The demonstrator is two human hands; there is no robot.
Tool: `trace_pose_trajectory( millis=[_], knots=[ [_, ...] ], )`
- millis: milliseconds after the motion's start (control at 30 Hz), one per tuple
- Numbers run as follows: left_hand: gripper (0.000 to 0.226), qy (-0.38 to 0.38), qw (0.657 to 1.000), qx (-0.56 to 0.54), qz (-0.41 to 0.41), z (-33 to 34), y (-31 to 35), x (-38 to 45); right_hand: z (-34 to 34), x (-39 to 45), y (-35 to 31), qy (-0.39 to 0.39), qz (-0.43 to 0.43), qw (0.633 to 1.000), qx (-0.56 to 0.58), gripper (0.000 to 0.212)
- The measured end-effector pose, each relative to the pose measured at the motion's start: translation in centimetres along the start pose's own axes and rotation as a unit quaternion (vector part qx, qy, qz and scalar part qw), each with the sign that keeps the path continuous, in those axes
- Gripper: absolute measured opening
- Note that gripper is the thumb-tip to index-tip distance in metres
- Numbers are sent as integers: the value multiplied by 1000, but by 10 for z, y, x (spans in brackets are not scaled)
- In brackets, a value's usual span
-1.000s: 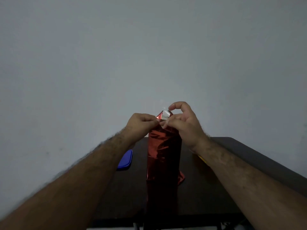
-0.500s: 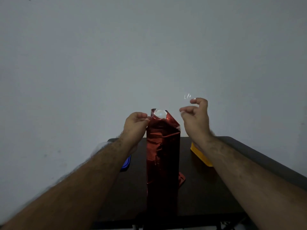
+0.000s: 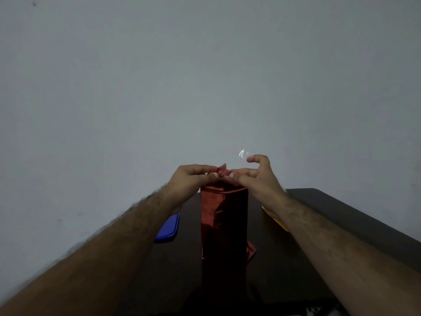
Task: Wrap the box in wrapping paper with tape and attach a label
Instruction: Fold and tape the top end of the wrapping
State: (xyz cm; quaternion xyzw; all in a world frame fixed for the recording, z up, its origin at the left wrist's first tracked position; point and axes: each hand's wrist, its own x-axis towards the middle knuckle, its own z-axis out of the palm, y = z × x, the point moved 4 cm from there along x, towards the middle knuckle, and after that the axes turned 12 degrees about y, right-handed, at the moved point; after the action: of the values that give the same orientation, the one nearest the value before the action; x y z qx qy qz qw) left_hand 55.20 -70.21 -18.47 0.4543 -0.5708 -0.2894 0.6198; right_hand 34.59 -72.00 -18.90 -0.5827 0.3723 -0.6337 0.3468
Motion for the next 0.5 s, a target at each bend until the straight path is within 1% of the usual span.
trace_pose_trajectory(
  millis=[100, 233, 333, 433, 500],
  knots=[
    [40, -29, 999, 20, -4, 0, 1, 3, -3, -2, 1, -10, -10, 1000, 4, 64],
    [27, -69, 997, 44, 11, 4, 7, 0, -5, -2, 2, -20, -38, 999, 1, 65],
    [24, -75, 996, 41, 1, 5, 11, -4, -8, -4, 0, -14, -54, 998, 1, 66],
    [27, -62, 997, 37, -2, 7, 13, -7, -6, -5, -2, -18, -55, 998, 3, 70],
    [34, -76, 996, 40, 4, 9, 13, -9, -5, -6, -2, -9, -59, 998, -3, 71]
  ],
)
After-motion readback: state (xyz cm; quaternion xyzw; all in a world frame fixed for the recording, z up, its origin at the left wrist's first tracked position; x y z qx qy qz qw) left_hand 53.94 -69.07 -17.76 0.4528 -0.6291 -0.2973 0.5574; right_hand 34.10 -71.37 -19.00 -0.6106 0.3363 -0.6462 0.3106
